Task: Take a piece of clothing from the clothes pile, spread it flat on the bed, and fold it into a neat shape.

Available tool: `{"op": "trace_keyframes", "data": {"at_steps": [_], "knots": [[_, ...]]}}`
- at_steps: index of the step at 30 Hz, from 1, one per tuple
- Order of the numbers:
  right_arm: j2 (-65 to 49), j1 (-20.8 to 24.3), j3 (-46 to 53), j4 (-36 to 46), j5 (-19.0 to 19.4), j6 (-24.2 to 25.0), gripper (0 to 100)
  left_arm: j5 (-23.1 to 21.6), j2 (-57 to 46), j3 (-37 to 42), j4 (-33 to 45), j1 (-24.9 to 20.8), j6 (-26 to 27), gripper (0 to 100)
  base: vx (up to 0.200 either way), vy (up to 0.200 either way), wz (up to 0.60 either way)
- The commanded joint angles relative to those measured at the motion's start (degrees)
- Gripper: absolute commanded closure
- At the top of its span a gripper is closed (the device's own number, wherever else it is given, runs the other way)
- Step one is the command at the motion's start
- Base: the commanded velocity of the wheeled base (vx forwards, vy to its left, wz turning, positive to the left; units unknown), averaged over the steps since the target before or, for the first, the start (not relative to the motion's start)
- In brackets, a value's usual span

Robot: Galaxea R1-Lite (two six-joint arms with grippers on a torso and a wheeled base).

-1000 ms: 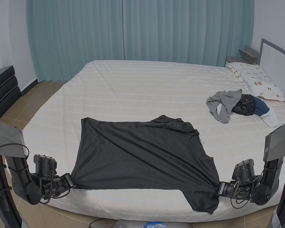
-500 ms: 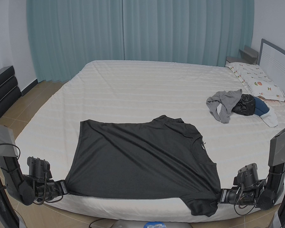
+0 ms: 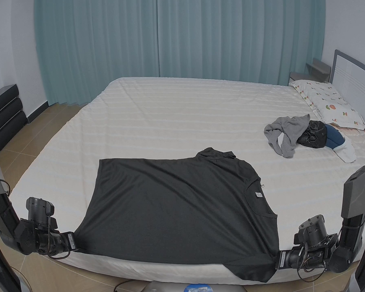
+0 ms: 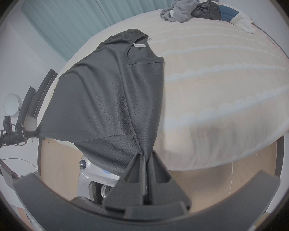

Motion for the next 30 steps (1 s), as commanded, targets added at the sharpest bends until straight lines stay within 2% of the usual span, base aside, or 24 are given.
{"op": "trace_keyframes", "data": {"at_steps": [1,13,14,20,24,30], "knots": [[0.22,2.08,0.99,0.61,-0.01,0.33,100,0.09,-3.50,-1.85,2.57,2.47,1.75,100,0.000,0.000,0.00],[1.01,1.91,0.90,-0.18,0.07,0.51,100,-1.31,-2.44,-2.03,4.85,1.95,1.84,100,0.000,0.000,0.00],[1.01,1.91,0.64,-0.26,0.07,0.60,0,-1.49,-2.44,-2.03,4.85,1.95,1.84,0,0.000,0.000,0.00],[-0.22,0.24,0.20,-1.49,0.07,0.68,0,-1.58,-1.92,-2.64,4.68,1.86,1.57,0,0.000,0.000,0.00],[-1.54,-3.37,0.55,-7.91,0.25,0.68,0,-2.45,-1.21,-4.14,4.33,1.95,0.25,0,0.000,0.000,0.00],[-1.80,-5.13,-0.07,-10.28,0.25,0.77,0,-8.17,-4.38,-4.49,4.94,1.95,-0.80,0,0.000,0.000,0.00]]}}
